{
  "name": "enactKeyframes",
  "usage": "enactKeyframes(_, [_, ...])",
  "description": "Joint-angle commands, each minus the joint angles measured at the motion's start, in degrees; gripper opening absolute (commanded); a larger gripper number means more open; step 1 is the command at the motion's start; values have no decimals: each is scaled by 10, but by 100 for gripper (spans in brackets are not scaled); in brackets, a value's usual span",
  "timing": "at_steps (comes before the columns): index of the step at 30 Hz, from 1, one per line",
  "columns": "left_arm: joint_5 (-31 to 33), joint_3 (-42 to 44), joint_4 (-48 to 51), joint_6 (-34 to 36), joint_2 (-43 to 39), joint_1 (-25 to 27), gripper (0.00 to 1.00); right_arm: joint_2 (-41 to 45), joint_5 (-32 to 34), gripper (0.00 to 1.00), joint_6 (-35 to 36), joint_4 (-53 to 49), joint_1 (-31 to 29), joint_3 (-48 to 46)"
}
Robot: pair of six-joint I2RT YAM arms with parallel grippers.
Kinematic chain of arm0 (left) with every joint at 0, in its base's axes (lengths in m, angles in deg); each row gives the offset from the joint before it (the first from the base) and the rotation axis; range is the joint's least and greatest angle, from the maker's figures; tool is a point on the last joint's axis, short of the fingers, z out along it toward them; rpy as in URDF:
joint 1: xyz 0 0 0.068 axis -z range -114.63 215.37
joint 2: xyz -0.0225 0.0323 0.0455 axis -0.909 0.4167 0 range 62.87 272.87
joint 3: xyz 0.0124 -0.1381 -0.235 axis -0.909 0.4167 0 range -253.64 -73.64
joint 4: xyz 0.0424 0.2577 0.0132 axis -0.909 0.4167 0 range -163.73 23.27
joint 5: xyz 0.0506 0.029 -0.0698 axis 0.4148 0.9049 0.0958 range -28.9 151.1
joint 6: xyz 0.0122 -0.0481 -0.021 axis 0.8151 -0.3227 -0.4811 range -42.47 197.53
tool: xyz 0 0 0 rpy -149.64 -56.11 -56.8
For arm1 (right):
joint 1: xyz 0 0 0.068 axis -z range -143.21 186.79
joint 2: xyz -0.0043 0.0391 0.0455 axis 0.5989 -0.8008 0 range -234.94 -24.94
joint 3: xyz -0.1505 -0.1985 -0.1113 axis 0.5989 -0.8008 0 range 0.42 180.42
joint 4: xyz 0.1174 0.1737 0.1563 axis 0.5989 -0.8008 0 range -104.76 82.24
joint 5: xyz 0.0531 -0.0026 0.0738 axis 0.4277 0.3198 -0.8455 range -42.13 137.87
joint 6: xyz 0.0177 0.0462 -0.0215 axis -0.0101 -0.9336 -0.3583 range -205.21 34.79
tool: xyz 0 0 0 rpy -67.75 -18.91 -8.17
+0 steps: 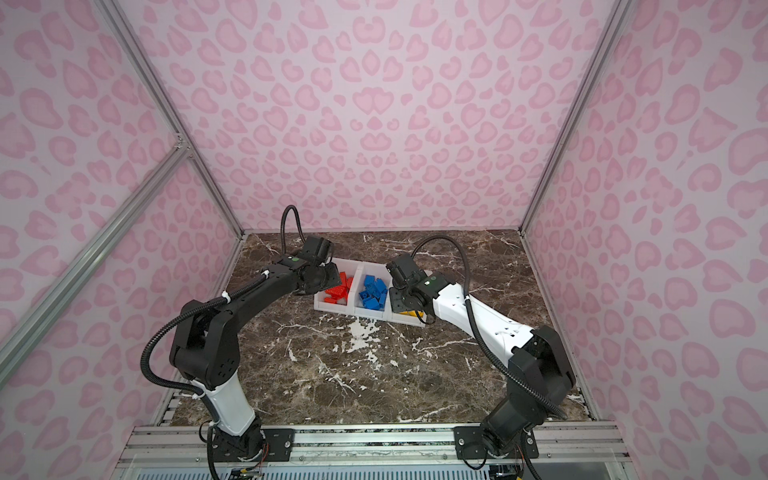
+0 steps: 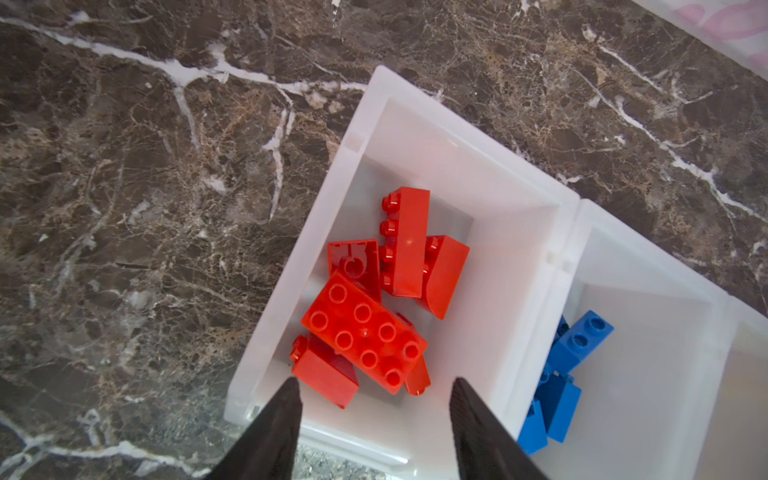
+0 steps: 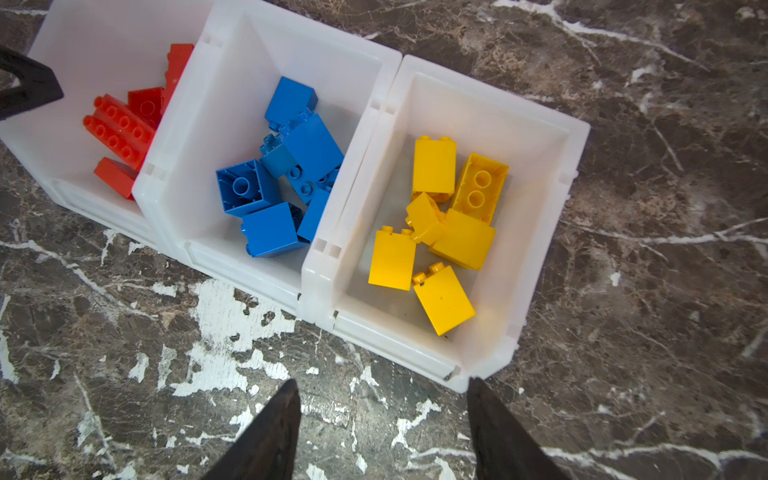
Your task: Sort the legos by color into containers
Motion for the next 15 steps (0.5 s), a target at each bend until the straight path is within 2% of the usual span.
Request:
enactKeyframes(1, [2,3,-15,11,-10,-2,61,3,10,65,-5,-4,0,-4])
enactKeyframes(8, [8,31,-41,5,-50,-4,62,6,12,65,-6,-5,2,-4])
enactKeyframes(15, [49,114,-95,23,-136,-13,62,25,24,65,0,-4,18,-13])
